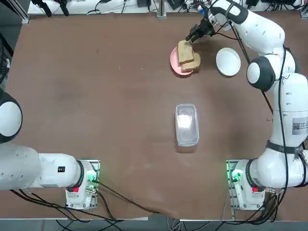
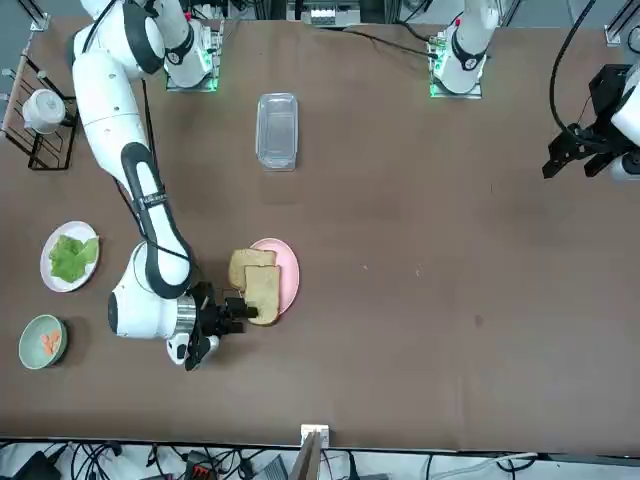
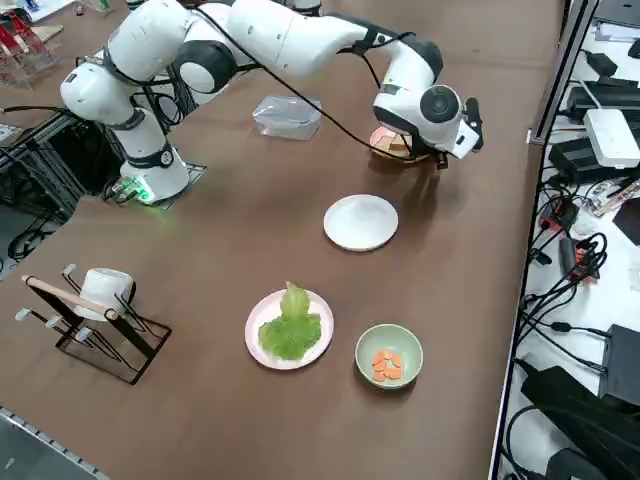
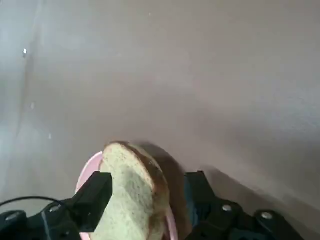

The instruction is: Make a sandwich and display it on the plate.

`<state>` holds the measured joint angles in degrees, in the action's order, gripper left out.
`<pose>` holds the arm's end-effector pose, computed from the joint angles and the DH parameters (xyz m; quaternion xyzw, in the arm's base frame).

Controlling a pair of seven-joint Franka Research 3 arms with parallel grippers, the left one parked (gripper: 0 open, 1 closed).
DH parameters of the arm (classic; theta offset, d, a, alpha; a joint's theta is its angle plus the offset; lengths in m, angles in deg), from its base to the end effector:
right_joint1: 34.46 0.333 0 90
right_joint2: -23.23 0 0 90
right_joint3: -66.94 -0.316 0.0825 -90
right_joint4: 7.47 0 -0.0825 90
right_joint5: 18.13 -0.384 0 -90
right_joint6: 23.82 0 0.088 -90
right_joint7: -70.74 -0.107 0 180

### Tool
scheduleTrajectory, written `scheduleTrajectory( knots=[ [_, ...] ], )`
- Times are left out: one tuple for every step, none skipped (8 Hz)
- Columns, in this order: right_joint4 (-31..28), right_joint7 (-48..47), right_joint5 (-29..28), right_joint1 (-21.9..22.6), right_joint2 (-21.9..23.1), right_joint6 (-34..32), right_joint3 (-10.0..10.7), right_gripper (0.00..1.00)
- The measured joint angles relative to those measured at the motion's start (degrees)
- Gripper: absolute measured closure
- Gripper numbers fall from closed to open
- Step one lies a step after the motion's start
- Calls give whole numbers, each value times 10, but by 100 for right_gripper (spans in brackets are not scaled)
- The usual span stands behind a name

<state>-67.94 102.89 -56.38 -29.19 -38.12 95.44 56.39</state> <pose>0.7540 0.1937 0.1906 -0.9155 -0.1808 -0.0372 0.3574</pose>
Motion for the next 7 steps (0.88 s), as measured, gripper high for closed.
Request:
scheduleTrajectory(
  knots=[
    [0, 0, -7, 0, 0, 0, 0, 13],
    [0, 0, -9, -1, -1, 0, 0, 13],
    [0, 1, -10, -1, -2, 0, 0, 13],
    [0, 2, -10, -1, -5, 0, 0, 13],
    [0, 3, -10, -1, -7, 0, 0, 14],
    [0, 3, -10, -1, -9, 0, -1, 15],
    [0, 4, -10, -1, -9, 0, -2, 17]
  ],
)
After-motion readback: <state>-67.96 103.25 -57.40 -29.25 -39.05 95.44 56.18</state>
